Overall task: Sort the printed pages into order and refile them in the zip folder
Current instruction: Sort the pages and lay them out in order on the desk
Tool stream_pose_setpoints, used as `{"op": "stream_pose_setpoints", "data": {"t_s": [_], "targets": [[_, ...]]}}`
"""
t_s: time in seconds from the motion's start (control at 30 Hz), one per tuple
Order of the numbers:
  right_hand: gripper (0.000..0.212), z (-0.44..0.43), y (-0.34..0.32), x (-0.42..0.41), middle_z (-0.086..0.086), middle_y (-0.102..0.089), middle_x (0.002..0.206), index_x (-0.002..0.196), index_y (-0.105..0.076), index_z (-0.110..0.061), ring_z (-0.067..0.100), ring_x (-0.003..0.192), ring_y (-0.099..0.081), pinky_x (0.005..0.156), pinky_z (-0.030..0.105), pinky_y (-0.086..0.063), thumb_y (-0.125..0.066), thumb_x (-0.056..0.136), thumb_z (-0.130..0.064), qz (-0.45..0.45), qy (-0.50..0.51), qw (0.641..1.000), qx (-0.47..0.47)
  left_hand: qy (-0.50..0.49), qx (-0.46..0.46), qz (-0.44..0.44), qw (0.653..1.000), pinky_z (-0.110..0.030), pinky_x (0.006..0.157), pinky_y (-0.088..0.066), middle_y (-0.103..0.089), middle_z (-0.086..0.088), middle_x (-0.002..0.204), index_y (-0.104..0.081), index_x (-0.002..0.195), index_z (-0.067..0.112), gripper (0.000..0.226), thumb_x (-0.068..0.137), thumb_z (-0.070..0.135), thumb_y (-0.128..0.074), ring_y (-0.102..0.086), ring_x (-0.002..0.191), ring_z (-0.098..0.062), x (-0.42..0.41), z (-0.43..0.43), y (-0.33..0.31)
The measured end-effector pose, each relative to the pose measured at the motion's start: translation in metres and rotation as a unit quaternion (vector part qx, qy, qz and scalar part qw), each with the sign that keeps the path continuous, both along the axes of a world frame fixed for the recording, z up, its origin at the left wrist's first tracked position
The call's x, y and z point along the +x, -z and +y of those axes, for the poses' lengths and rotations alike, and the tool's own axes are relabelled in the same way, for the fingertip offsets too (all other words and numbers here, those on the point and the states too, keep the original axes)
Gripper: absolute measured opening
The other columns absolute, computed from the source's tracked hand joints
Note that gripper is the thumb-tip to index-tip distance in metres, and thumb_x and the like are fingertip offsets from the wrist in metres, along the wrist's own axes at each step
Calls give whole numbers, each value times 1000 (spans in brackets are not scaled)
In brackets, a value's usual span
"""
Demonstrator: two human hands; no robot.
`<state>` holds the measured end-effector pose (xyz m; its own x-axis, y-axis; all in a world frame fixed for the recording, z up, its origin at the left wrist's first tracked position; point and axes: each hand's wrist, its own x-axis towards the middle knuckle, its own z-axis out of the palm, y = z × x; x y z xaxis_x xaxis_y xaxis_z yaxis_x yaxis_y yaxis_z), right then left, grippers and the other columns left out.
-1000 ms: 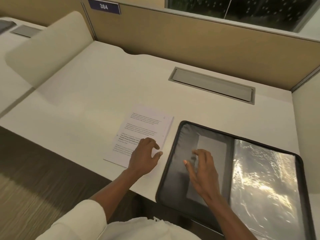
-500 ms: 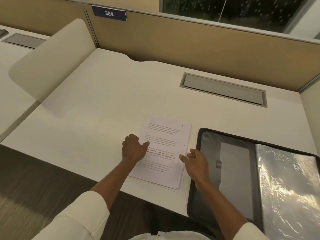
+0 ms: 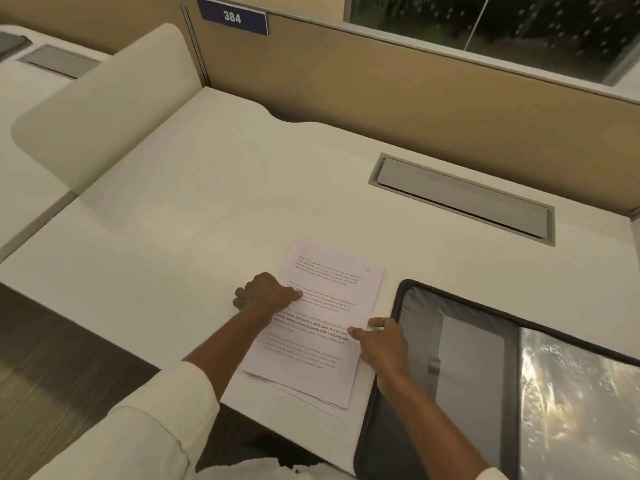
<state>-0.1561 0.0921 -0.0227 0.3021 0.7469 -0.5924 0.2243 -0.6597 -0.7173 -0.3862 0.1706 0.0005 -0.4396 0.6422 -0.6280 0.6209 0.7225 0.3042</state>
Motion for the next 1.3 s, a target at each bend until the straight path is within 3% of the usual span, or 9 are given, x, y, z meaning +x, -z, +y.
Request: {"op": "stream_pose_setpoints", "data": {"t_s": [0.13, 0.23, 0.37, 0.53, 0.77, 0.83, 0.9, 1.03, 1.3], "targets": [[49, 0, 1, 2, -15, -57, 99, 122, -53, -23, 9, 90, -63, 82, 36, -58, -85, 86, -36, -61, -53, 997, -1, -1, 4, 16, 1000, -41, 93, -44, -53, -18, 136, -61, 124, 11, 74, 76, 60, -87, -39, 136, -38, 7, 1, -6], [55, -1, 1, 2, -12, -61, 102, 126, -51, -25, 7, 91, -63, 77, 29, -52, -85, 86, -39, -104, -82, 991, 3, -13, 37, 1, 999, -42, 93, -55, -63, -13, 126, -60, 121, 6, 81, 69, 59, -92, -58, 122, -35, 8, 4, -6], [59, -5, 4, -2, -7, -63, 114, 129, -51, -27, 11, 98, -65, 85, 37, -59, -85, 84, -44, -125, -96, 987, 6, -33, 37, -70, 996, -42, 88, -60, -66, -10, 119, -48, 128, 1, 91, 67, 48, -97, -69, 108, -34, 4, 6, -10], [57, -2, -1, -5, -7, -62, 114, 128, -51, -28, 12, 100, -65, 87, 40, -60, -83, 84, -47, -145, -105, 984, 0, 23, 36, -270, 962, -47, 79, -66, -82, -8, 97, -77, 116, 8, 32, 86, 17, -84, -80, 83, -28, -11, 12, -12], [52, 7, -19, -14, -2, -66, 119, 124, -59, -23, 11, 100, -64, 79, 32, -54, -87, 84, -41, -48, 12, 999, -6, 122, 112, -361, 918, -52, 88, -64, -81, -5, 105, -76, 119, 12, 20, 101, 18, -72, -80, 93, -27, -31, 10, -29], [67, 12, -26, -21, -1, -67, 120, 130, -53, -24, 12, 103, -66, 77, 28, -53, -93, 78, -37, -2, 63, 997, 34, 140, 137, -412, 890, -49, 88, -64, -80, -7, 111, -76, 121, 10, 22, 101, 18, -71, -79, 100, -29, -46, 11, -43], [73, 20, -35, -28, -1, -72, 122, 133, -54, -22, 16, 110, -70, 90, 37, -58, -96, 73, -27, 53, 89, 991, 81, 151, 159, -439, 872, -43, 88, -64, -80, -6, 115, -75, 124, 11, 24, 101, 18, -70, -78, 104, -27, -61, 14, -57], [45, 39, -67, -51, 7, -79, 117, 125, -69, -8, 26, 110, -75, 104, 49, -56, -81, 83, 5, 185, 89, 962, 183, 163, 225, -435, 856, -33, 86, -64, -80, 3, 114, -75, 124, 15, 24, 100, 16, -72, -77, 104, -19, -82, 25, -79], [36, 54, -112, -91, -3, -81, 110, 105, -78, -17, 20, 105, -76, 93, 35, -61, -76, 85, 13, 113, 87, 931, 335, 106, 356, -407, 834, -23, 77, -62, -80, 15, 101, -77, 102, 32, 26, 90, 10, -83, -76, 94, -9, -101, 41, -103]]}}
